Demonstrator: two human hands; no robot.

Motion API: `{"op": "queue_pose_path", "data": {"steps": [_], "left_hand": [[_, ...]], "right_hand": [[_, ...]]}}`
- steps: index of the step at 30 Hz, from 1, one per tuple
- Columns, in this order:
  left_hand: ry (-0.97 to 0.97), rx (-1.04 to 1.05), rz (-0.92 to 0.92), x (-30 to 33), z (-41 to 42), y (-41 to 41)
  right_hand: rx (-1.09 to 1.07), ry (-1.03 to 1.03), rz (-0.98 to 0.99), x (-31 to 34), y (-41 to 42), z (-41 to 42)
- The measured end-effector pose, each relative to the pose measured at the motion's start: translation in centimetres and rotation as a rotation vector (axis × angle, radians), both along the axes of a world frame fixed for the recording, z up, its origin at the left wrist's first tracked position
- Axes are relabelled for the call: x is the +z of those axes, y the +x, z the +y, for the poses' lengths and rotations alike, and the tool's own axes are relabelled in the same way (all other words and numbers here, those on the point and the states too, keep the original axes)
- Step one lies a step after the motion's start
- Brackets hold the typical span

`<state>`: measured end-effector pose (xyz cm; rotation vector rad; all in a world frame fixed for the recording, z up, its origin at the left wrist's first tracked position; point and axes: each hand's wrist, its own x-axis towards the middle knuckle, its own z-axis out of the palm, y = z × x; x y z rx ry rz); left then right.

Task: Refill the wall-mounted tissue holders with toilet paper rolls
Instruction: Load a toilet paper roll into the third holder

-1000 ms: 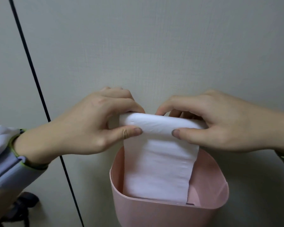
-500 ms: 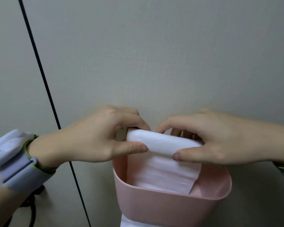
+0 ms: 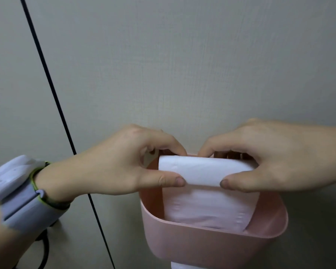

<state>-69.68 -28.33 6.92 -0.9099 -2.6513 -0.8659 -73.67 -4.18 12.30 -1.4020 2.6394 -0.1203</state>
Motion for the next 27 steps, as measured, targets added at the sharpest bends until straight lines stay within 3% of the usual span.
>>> {"op": "queue_pose_path", "data": {"steps": [10, 15, 27], "left_hand": [[-0.126, -0.048, 0.018, -1.3, -0.3, -0.5], [-0.043, -0.086, 0.101, -2.1, -0.8, -0.8], [0.392, -0.127, 0.254, -5.7, -0.4, -1.8]], "right_hand": [[-0.008, 0.086, -0.021, -3.0, 0.2, -0.9], [0.013, 0.18, -0.021, -4.0, 0.2, -1.5], [-0.047, 0.328, -0.026, -5.4, 0.6, -2.2]]}}
